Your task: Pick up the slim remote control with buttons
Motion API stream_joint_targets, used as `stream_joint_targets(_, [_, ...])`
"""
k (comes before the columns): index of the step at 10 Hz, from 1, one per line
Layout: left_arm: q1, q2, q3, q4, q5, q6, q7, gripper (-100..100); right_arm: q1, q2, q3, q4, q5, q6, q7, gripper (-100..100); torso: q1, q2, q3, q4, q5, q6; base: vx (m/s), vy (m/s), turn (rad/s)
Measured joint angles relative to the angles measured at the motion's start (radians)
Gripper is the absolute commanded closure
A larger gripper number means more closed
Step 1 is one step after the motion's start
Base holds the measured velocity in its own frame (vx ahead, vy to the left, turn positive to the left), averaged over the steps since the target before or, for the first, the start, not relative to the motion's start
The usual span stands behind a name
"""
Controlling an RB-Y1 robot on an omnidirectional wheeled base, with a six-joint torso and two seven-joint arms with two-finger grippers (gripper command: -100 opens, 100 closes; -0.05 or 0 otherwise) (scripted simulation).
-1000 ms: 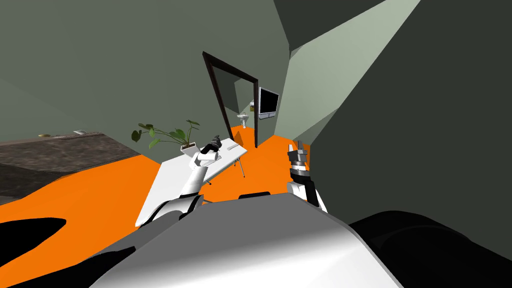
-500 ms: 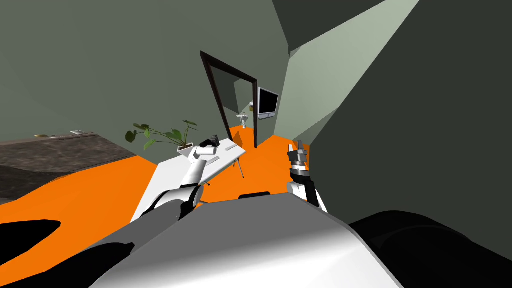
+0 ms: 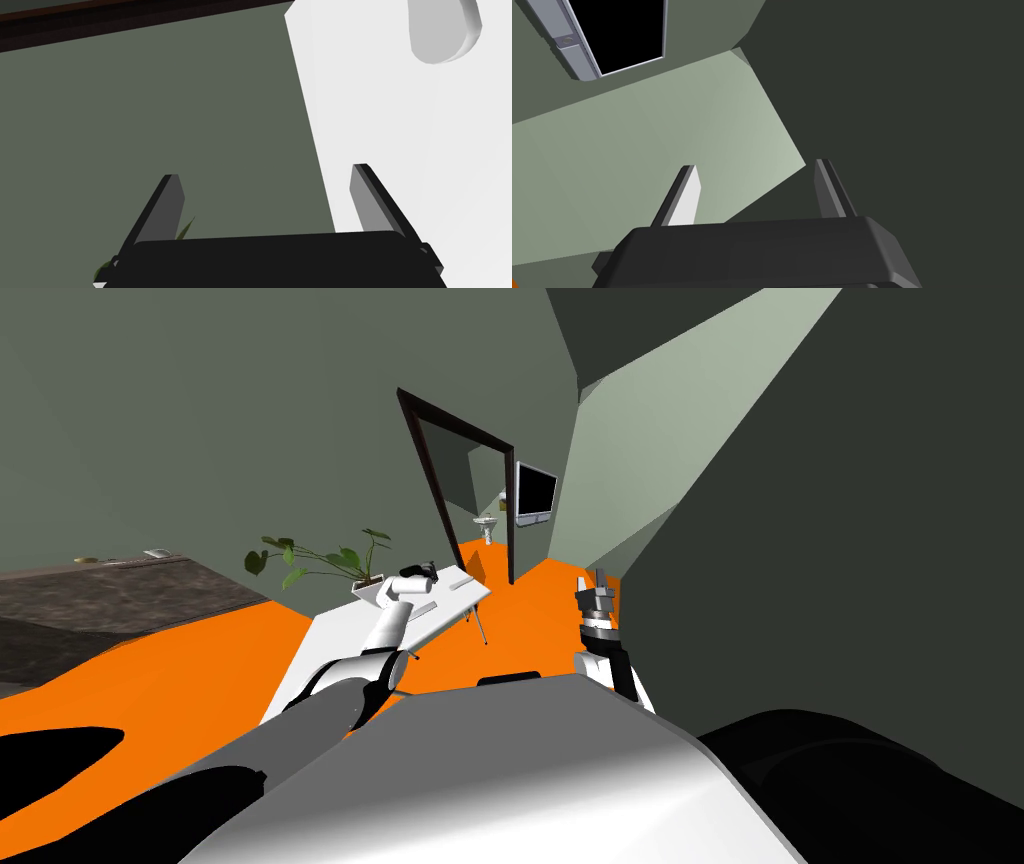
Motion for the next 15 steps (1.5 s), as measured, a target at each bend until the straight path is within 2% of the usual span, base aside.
stream_joint_targets(3, [-0.075,0.026,0.012,0.093,0.019,0.073,-0.002,-100,0.000,0.000,0.000,0.000,0.000,0.000,0.000,0,-0.001,-0.001,-0.001,0.000,0.000,0.000,0.032,-0.023,0.026])
stream_joint_targets(4, [-0.084,0.033,0.017,0.122,0.027,0.098,-0.004,-100,0.000,0.000,0.000,0.000,0.000,0.000,0.000,0,0.000,-0.001,-0.001,0.000,0.000,0.000,0.035,-0.016,0.052])
stream_joint_targets(7, [-0.154,0.050,0.028,0.214,0.039,0.179,-0.003,-100,0.000,0.000,0.000,0.000,0.000,0.000,0.000,0,0.001,-0.002,-0.001,0.000,0.000,0.000,0.036,-0.006,0.037])
stream_joint_targets(8, [-0.173,0.059,0.032,0.261,0.050,0.200,-0.009,-100,0.000,0.000,0.000,0.000,0.000,0.000,0.000,0,0.001,-0.001,-0.001,0.000,0.000,0.000,0.018,-0.002,-0.001])
stream_joint_targets(9, [-0.171,0.057,0.033,0.264,0.047,0.223,-0.007,-100,0.000,0.000,0.000,0.000,0.000,0.000,0.000,0,0.001,-0.001,0.000,0.000,0.000,0.000,0.039,0.001,0.063])
stream_joint_targets(12, [-0.221,0.069,0.043,0.345,0.061,0.299,-0.007,-100,0.000,0.000,0.000,0.000,0.000,0.000,0.000,0,0.001,-0.002,-0.001,0.000,0.000,0.000,0.042,0.002,0.053])
stream_joint_targets(13, [-0.241,0.075,0.046,0.395,0.067,0.313,-0.011,-100,0.000,0.000,0.000,0.000,0.000,0.000,0.000,0,0.001,-0.002,-0.001,-0.001,0.000,0.000,0.049,0.012,0.072])
stream_joint_targets(15, [-0.271,0.078,0.050,0.451,0.073,0.365,-0.008,-100,0.000,0.000,0.000,0.000,0.000,0.000,0.000,0,0.002,-0.002,-0.001,-0.001,0.001,0.000,0.051,0.013,0.073])
